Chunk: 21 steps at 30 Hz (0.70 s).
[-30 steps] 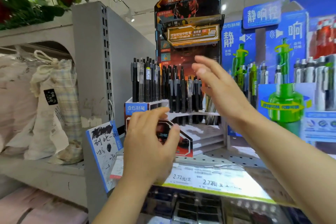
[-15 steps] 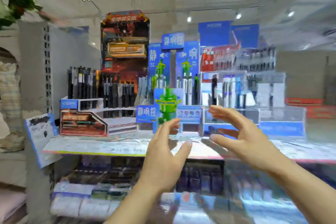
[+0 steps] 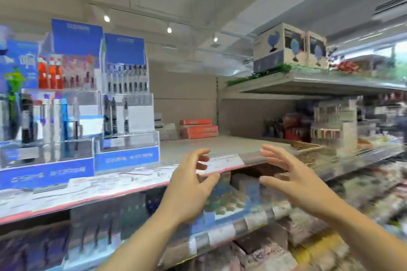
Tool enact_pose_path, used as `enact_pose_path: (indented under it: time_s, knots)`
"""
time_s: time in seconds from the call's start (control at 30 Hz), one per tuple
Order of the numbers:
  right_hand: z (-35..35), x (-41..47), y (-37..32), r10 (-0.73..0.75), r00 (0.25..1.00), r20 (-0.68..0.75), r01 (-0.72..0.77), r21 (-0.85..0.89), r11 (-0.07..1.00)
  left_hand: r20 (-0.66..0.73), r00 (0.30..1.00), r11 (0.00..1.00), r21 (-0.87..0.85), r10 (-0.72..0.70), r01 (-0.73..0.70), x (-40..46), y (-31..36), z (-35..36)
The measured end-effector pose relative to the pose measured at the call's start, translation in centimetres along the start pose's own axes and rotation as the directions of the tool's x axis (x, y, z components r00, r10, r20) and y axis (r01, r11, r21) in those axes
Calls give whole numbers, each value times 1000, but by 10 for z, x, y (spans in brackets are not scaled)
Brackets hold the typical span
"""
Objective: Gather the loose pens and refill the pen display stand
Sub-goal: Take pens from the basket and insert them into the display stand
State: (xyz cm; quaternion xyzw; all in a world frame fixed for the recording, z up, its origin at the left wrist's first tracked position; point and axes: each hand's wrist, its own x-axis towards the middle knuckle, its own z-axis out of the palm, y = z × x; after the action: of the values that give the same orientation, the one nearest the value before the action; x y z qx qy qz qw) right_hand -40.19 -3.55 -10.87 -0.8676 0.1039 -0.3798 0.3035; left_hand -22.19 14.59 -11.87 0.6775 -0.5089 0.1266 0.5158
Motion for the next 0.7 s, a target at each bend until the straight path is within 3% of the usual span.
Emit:
enact_pose_path:
  time_s: [0.2,0.43,0.6,0.7]
  knots:
    - [-45,11,82,130,991,-27,-132,-114,985,344,930,953,217,131,-214,89,21,75]
    - [-98,90,169,138,989,-55,-147,-243,959,526,845,826,434,90,-359,215,-7,149]
    - [-131,156,231,159,987,-25,-160,-271,949,577,813,901,387,-72,-195,295,-40,218]
    - [-140,184,270,111,993,-39,-118,-302,946,580,811,921,356,-82,-161,334,-52,260]
